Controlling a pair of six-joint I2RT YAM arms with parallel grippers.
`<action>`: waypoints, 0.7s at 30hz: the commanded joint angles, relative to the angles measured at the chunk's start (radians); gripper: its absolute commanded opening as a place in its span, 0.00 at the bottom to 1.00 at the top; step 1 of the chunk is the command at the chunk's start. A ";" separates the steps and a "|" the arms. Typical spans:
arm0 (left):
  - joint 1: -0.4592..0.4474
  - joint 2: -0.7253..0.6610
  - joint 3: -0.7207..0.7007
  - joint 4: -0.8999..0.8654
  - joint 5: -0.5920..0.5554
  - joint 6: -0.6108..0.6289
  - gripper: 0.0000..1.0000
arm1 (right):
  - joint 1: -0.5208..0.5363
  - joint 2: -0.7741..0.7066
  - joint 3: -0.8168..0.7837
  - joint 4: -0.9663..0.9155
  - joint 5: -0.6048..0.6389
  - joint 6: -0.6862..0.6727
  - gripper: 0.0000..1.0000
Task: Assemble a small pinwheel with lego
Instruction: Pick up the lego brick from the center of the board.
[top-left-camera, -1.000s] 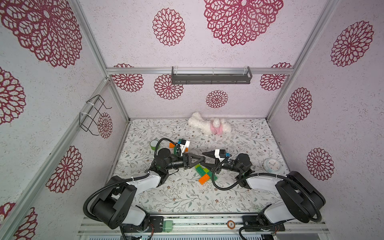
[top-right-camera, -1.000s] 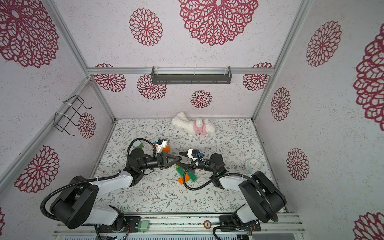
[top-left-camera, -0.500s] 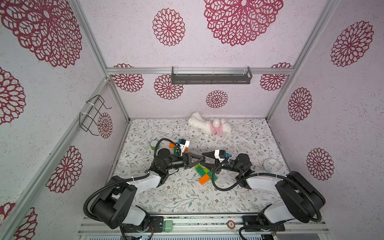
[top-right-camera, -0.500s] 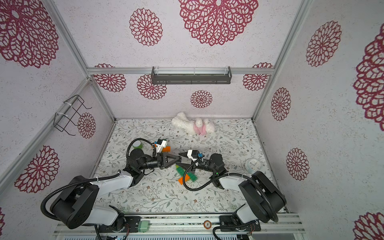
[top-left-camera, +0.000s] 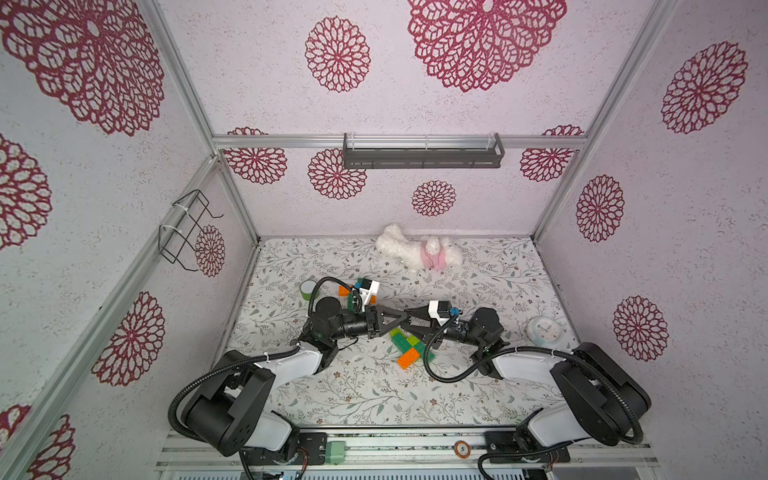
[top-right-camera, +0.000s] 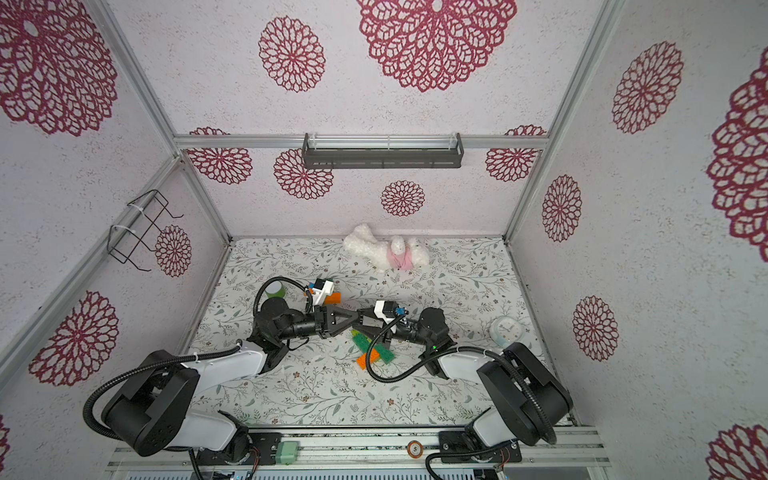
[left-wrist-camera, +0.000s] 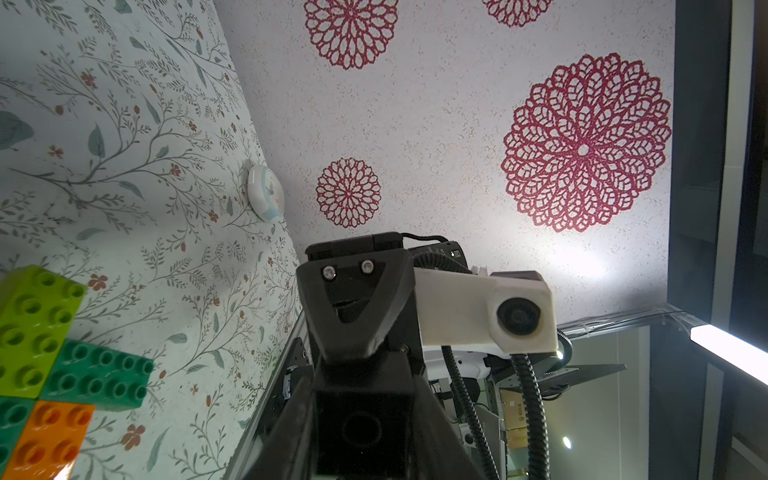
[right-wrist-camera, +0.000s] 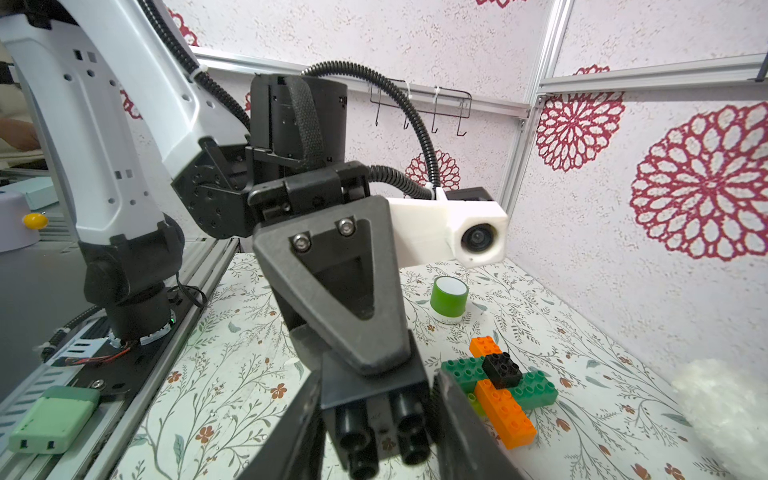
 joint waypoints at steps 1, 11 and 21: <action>-0.004 0.010 -0.008 0.053 0.005 -0.016 0.24 | 0.000 -0.027 -0.006 0.007 -0.001 -0.007 0.41; -0.003 0.030 -0.008 0.063 0.003 -0.018 0.39 | 0.000 -0.052 -0.002 -0.031 0.023 0.007 0.32; 0.024 -0.074 -0.031 -0.083 -0.053 0.089 0.80 | -0.007 -0.152 0.001 -0.231 0.140 0.058 0.24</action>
